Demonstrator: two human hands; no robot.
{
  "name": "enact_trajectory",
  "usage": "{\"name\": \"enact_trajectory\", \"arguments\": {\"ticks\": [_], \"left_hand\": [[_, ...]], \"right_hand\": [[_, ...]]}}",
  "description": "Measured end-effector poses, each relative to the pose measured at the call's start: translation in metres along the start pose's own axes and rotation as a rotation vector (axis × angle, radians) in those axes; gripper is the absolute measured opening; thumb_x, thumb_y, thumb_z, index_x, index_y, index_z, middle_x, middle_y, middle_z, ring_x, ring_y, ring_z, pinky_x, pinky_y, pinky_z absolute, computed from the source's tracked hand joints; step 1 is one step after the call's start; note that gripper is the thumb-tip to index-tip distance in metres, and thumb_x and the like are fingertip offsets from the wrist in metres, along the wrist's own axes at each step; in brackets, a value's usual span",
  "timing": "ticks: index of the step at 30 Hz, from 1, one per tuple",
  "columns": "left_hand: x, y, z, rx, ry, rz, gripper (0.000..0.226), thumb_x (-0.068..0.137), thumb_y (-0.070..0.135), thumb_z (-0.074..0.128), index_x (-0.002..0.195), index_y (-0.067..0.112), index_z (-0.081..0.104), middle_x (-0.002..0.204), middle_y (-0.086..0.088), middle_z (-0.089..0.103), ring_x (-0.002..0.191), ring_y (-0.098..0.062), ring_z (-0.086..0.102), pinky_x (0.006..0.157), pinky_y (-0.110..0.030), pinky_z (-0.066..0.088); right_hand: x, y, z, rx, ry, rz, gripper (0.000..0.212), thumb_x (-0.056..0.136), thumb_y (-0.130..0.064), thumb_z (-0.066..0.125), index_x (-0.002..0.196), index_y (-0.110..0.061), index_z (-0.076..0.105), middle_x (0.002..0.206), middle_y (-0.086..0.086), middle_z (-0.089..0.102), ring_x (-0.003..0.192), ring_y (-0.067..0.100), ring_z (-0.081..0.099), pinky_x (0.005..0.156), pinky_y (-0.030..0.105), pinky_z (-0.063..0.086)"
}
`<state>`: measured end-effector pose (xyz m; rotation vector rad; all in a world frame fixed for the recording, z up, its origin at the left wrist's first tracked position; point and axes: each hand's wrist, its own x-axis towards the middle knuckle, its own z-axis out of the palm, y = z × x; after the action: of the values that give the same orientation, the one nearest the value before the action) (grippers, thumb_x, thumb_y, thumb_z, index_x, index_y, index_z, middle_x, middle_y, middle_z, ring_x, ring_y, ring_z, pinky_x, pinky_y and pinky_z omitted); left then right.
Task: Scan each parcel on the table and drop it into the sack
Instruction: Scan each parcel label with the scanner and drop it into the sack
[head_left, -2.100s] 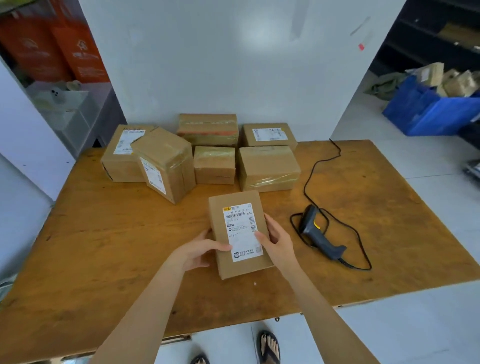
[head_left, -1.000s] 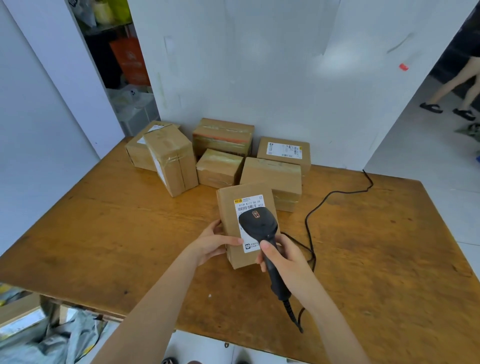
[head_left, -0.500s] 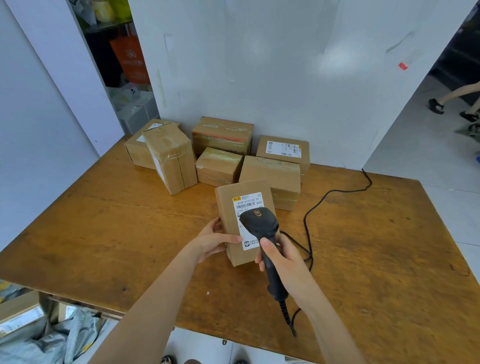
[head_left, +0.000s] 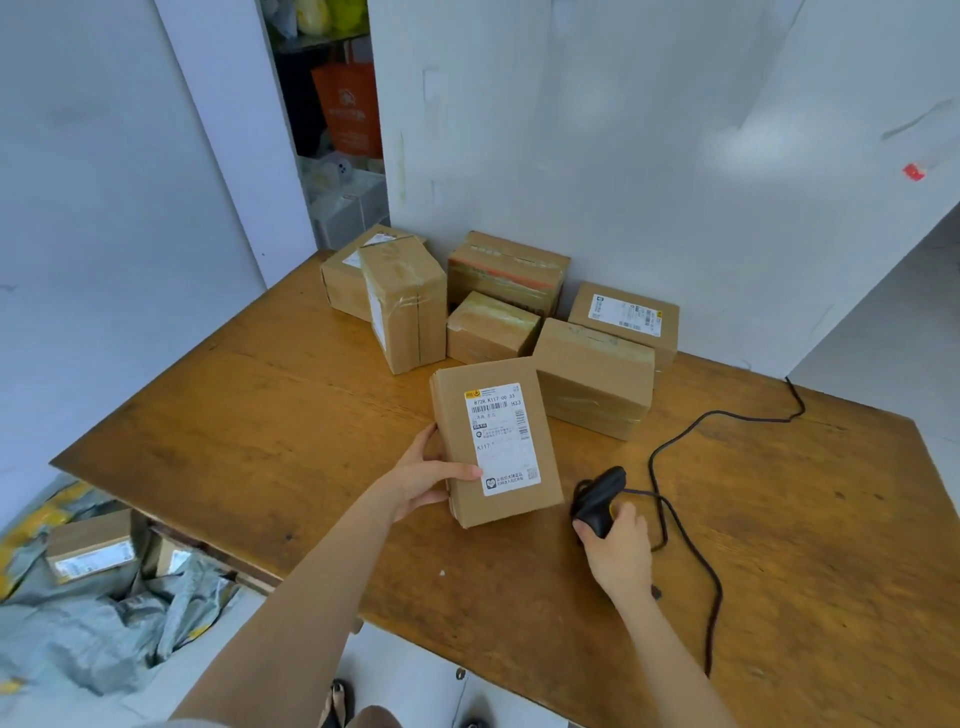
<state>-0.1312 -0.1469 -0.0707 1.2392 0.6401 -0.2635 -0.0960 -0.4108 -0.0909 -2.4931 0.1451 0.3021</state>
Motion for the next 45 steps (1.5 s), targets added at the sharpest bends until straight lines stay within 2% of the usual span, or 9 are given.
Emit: {"name": "enact_trajectory", "arguments": {"ticks": [7,10,17,23,28,32,38,43,45], "left_hand": [[-0.022,-0.001,-0.03,0.006,0.036,-0.009,0.12,0.06,0.004,0.089,0.151,0.038,0.018,0.134,-0.005,0.058,0.122,-0.027,0.056,0.101,-0.055,0.047],[-0.033,0.0,-0.051,-0.013,0.052,-0.005,0.121,0.059,0.005,0.09,0.151,0.036,0.018,0.135,-0.005,0.058,0.123,-0.028,0.055,0.102,-0.057,0.045],[-0.085,0.012,-0.136,-0.103,0.202,0.008,0.12,0.06,0.009,0.09,0.151,0.038,0.018,0.13,0.001,0.06,0.117,-0.022,0.059,0.09,-0.044,0.054],[-0.134,0.015,-0.219,-0.218,0.416,0.07,0.106,0.067,0.016,0.086,0.15,0.034,0.024,0.129,-0.001,0.063,0.113,-0.023,0.063,0.088,-0.044,0.055],[-0.177,0.021,-0.299,-0.225,0.509,0.134,0.08,0.083,0.031,0.073,0.149,0.034,0.028,0.124,-0.001,0.065,0.105,-0.018,0.066,0.08,-0.036,0.057],[-0.208,0.031,-0.363,-0.264,0.633,0.202,0.062,0.093,0.028,0.062,0.148,0.026,0.033,0.124,-0.007,0.065,0.095,-0.019,0.069,0.066,-0.03,0.06],[-0.24,0.028,-0.454,-0.186,0.764,0.236,0.059,0.095,0.024,0.06,0.147,0.026,0.034,0.136,-0.009,0.057,0.117,-0.029,0.06,0.095,-0.048,0.052],[-0.235,0.028,-0.514,-0.166,0.797,0.181,0.074,0.092,0.023,0.064,0.152,0.03,0.021,0.143,-0.004,0.05,0.122,-0.031,0.056,0.099,-0.053,0.049],[-0.225,0.03,-0.538,-0.176,0.797,0.145,0.078,0.091,0.024,0.065,0.152,0.033,0.017,0.143,-0.002,0.049,0.122,-0.032,0.055,0.098,-0.055,0.049]], "right_hand": [[-0.008,-0.021,0.01,-0.26,0.058,0.034,0.07,0.083,-0.035,0.07,0.138,-0.013,0.031,0.141,0.014,0.036,0.131,0.036,0.03,0.101,0.055,0.036],[-0.015,-0.051,0.009,-0.106,0.115,-0.232,0.063,0.086,-0.023,0.065,0.141,-0.018,0.034,0.143,0.013,0.036,0.131,0.034,0.031,0.104,0.052,0.035],[-0.042,-0.163,0.062,0.143,-0.397,-0.695,0.073,0.087,-0.047,0.063,0.147,-0.033,0.024,0.151,-0.01,0.031,0.133,0.004,0.031,0.109,0.03,0.03],[-0.084,-0.252,0.13,0.183,-0.638,-0.931,0.078,0.079,-0.036,0.075,0.14,-0.042,0.028,0.136,-0.022,0.037,0.118,-0.012,0.03,0.095,0.008,0.027],[-0.128,-0.328,0.192,0.189,-0.743,-1.008,0.083,0.072,-0.033,0.081,0.14,-0.035,0.033,0.133,-0.015,0.037,0.122,-0.002,0.033,0.105,0.028,0.038],[-0.166,-0.391,0.243,0.155,-0.745,-1.11,0.09,0.069,-0.031,0.084,0.142,-0.028,0.031,0.134,-0.006,0.037,0.122,0.004,0.034,0.104,0.025,0.033],[-0.218,-0.465,0.32,0.197,-0.74,-1.202,0.083,0.068,-0.02,0.084,0.138,-0.022,0.038,0.134,0.0,0.042,0.124,0.013,0.038,0.107,0.031,0.037],[-0.228,-0.508,0.378,0.179,-0.762,-1.211,0.082,0.067,-0.022,0.083,0.135,-0.025,0.038,0.132,-0.003,0.042,0.122,0.013,0.038,0.104,0.033,0.042],[-0.223,-0.526,0.403,0.166,-0.775,-1.205,0.082,0.067,-0.023,0.083,0.134,-0.028,0.037,0.13,-0.005,0.042,0.119,0.008,0.038,0.099,0.022,0.041]]}}
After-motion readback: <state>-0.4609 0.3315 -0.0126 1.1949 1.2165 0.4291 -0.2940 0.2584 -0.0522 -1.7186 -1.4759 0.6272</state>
